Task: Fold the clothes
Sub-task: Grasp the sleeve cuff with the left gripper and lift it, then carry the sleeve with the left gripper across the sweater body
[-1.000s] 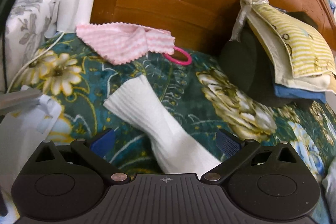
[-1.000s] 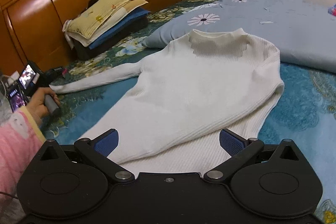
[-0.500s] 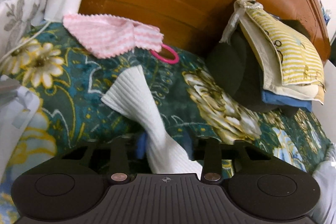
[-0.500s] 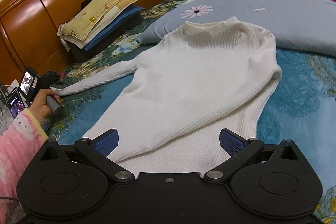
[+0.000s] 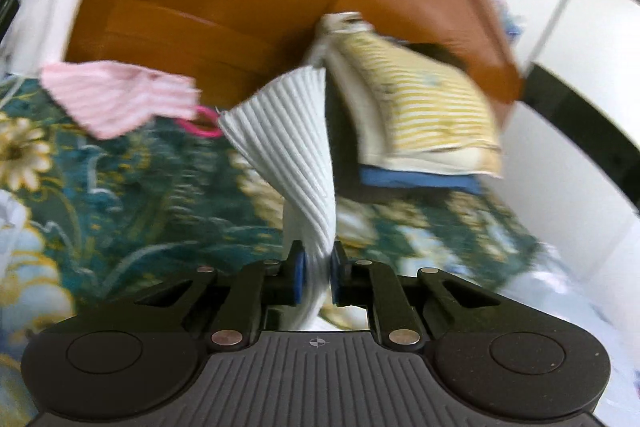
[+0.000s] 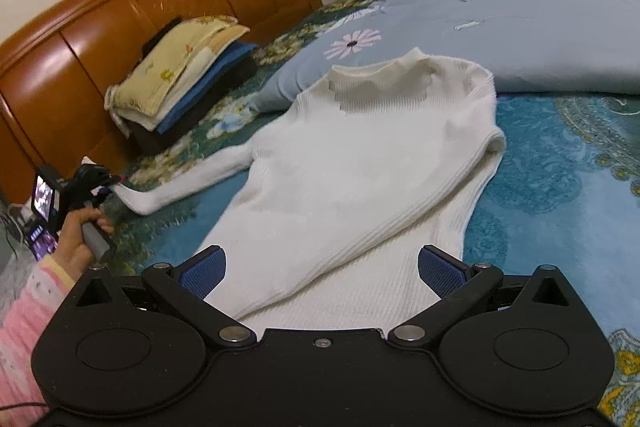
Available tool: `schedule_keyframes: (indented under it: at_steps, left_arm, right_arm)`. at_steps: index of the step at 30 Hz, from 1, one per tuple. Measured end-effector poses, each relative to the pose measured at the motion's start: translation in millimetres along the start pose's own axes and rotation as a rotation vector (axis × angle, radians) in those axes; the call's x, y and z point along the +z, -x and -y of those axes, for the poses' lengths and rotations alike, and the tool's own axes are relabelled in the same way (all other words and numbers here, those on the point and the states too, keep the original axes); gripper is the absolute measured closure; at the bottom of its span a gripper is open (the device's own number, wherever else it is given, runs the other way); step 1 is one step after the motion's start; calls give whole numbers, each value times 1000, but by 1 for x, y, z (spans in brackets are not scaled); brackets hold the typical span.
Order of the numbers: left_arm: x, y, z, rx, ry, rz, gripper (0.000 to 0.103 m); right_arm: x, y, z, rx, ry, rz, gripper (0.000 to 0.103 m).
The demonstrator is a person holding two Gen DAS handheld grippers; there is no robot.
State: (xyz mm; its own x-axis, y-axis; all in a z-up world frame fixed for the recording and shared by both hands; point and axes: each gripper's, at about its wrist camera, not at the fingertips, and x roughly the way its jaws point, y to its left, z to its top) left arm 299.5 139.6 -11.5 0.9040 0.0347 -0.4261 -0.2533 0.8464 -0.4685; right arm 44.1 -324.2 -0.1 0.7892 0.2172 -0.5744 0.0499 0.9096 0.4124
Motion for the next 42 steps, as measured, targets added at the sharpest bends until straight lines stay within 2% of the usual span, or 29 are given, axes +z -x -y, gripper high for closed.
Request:
schedule_keyframes:
  at_steps: [7,13,18,24,30,34,39,42]
  left_arm:
    - [-8,43,50,-229,-97,-29,93]
    - [-36,84,97,-382,-250,-69,93]
    - [-86,124,133,-556,-360,-144,93]
    - [-142,155,158,-672,-534,-206,93]
    - [-199,186,182,-783,-711,-267,93]
    - [-230,199,188,-817,-869,-323,93]
    - [-259,213,177,-805,-1002,-374,93]
    - [-271,213,168,-787,-1038,-405,92]
  right_arm:
    - [-1,24,5,25,-25,44,1]
    - [-6,46,18,42,-73,83,1]
    - [-12,63,33,44,-115,119,1]
    - [-25,77,55,43,-182,141,1]
    - [-37,84,76,31,-233,161,1]
    - [-43,83,83,34,-256,165,1]
    - [-46,81,89,40,-272,169,1]
    - [-48,76,89,60,-275,159,1]
